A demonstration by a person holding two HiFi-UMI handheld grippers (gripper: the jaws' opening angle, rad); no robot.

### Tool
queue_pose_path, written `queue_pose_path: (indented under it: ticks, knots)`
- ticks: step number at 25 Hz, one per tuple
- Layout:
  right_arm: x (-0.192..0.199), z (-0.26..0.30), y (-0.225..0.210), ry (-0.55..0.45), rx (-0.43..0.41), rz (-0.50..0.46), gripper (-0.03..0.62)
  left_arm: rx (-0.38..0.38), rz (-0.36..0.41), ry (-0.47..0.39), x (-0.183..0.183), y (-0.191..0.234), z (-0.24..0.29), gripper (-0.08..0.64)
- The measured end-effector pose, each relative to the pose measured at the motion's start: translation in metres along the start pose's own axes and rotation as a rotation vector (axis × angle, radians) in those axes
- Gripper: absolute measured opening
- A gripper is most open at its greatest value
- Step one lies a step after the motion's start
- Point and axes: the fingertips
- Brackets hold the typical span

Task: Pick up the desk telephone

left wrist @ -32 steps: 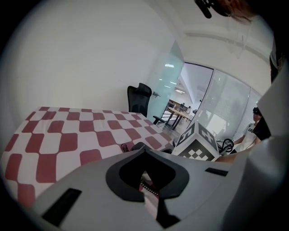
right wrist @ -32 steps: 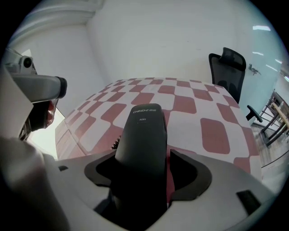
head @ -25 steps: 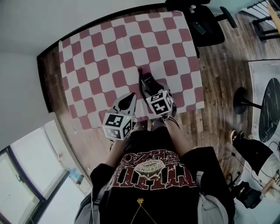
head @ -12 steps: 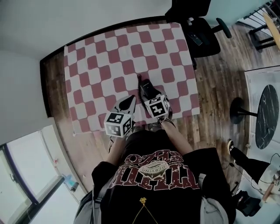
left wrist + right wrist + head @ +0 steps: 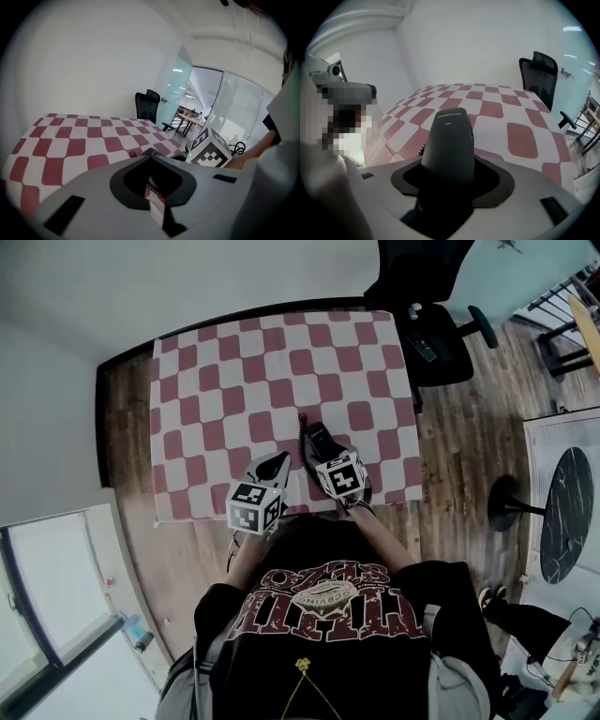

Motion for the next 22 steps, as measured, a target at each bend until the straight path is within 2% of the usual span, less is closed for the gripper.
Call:
queue_pose_path:
  ticks: [3,7,22]
  knots:
    - [0.003,-0.007,0.000,0.003,-0.012,-0.007,0.287,-0.008,0.007,-0.002,-0.002,0.002,0.001,0.003]
    - [0.004,-0.016,-0.005,-0.011,-0.027,0.016,0.287,-0.012,0.069,-0.001,-0.006,-0.001,0.004,0.003]
    - [-0.020,-0.059,-0.005,-0.077,-0.045,0.030,0.287,0.036,0.118,-0.001,-0.010,-0.014,0.017,0.003]
Point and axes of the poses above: the fingertips, and each gripper's own axes: z forward along the fingers, y to its left, x out of its underside, and after that the axes turned 12 degrees about -z, right-handed
